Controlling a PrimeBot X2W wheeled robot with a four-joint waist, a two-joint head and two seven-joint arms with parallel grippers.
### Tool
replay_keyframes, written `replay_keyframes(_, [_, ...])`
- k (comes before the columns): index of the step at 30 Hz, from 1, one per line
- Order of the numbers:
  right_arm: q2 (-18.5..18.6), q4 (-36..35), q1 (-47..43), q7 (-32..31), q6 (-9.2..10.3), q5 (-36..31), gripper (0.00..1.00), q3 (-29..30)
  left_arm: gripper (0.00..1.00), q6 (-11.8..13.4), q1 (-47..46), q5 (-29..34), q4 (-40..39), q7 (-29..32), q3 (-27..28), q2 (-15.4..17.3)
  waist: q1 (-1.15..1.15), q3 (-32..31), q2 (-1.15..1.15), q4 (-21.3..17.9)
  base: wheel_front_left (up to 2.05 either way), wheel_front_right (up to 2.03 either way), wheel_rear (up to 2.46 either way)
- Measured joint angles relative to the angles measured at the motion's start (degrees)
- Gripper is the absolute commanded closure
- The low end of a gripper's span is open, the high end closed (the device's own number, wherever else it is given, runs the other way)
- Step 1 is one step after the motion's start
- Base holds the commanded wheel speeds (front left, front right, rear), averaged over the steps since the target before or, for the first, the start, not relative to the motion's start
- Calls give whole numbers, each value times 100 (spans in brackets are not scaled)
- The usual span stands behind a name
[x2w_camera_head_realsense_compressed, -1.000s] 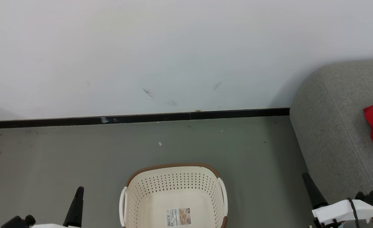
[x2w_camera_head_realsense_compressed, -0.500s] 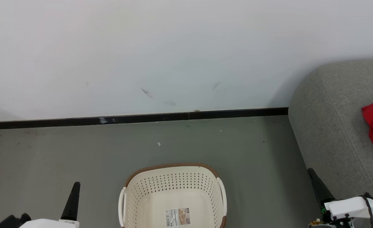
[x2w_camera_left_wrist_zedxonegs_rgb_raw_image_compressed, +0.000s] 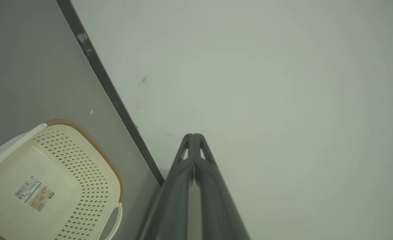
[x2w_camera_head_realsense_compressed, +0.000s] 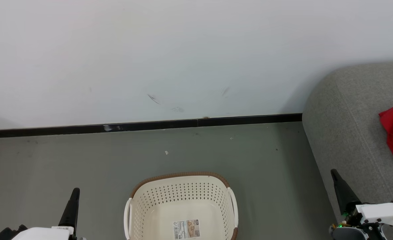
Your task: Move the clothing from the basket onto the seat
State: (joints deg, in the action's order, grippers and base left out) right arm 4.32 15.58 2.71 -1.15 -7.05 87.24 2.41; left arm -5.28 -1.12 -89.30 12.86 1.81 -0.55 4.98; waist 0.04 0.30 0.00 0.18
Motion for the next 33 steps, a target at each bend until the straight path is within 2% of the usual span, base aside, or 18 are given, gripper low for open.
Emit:
replay_keyframes(9, [10, -27, 17, -171, -1, 740, 100, 100, 100, -118, -118, -510, 159, 169, 147, -68, 0, -14, 0, -20, 0, 0, 0])
replay_keyframes(33, [13, -27, 21, -181, -1, 759, 100, 130, 100, -151, -181, -546, 234, 168, 166, -80, -1, -14, 0, -19, 0, 0, 0])
